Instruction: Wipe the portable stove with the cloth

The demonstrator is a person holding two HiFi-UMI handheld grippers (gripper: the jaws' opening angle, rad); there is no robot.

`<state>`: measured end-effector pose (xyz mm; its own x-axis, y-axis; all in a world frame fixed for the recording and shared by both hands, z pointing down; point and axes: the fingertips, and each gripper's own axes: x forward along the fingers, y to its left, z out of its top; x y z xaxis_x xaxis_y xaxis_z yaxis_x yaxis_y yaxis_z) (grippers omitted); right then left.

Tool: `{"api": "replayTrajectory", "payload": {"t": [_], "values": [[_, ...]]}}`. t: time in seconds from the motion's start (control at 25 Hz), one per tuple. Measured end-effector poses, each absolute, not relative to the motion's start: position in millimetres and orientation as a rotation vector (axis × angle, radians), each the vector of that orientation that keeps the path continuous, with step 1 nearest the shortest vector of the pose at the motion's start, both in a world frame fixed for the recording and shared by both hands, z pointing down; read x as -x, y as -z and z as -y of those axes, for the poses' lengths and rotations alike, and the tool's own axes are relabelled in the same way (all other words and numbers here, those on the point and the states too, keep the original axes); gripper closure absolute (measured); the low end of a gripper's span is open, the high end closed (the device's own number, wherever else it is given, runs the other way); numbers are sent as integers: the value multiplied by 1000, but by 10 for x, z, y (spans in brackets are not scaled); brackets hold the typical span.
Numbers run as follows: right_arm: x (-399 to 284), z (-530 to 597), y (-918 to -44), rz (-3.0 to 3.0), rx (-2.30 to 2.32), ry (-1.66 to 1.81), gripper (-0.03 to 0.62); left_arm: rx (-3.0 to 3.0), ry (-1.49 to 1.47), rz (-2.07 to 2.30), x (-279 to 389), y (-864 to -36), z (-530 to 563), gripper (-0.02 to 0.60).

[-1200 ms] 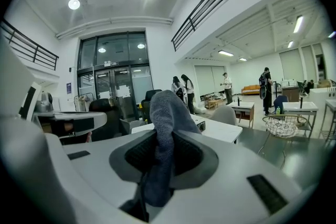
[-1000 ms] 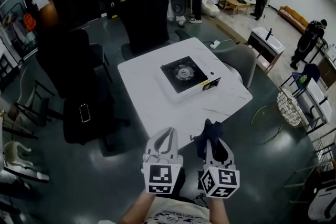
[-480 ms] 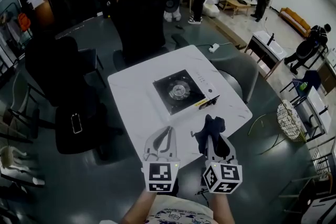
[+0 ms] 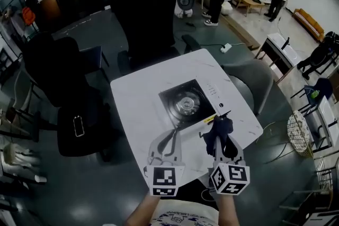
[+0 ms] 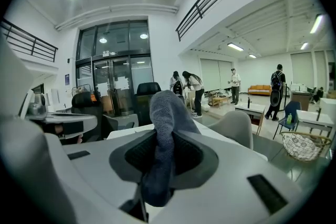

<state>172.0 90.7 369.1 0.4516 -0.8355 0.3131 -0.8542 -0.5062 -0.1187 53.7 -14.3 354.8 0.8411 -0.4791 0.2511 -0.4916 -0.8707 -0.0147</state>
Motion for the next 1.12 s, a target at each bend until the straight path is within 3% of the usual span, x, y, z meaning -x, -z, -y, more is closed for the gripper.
{"api": "replayTrajectory", "payload": {"t": [0.4, 1.12], "values": [[-2209, -479, -3829, 1589, -2517, -584, 503, -2840, -474, 961, -563, -3756, 555, 560], [-3475, 729, -4106, 1824, -2232, -628, 503, -2640, -639, 1270, -1208, -4109, 1207, 560]]}}
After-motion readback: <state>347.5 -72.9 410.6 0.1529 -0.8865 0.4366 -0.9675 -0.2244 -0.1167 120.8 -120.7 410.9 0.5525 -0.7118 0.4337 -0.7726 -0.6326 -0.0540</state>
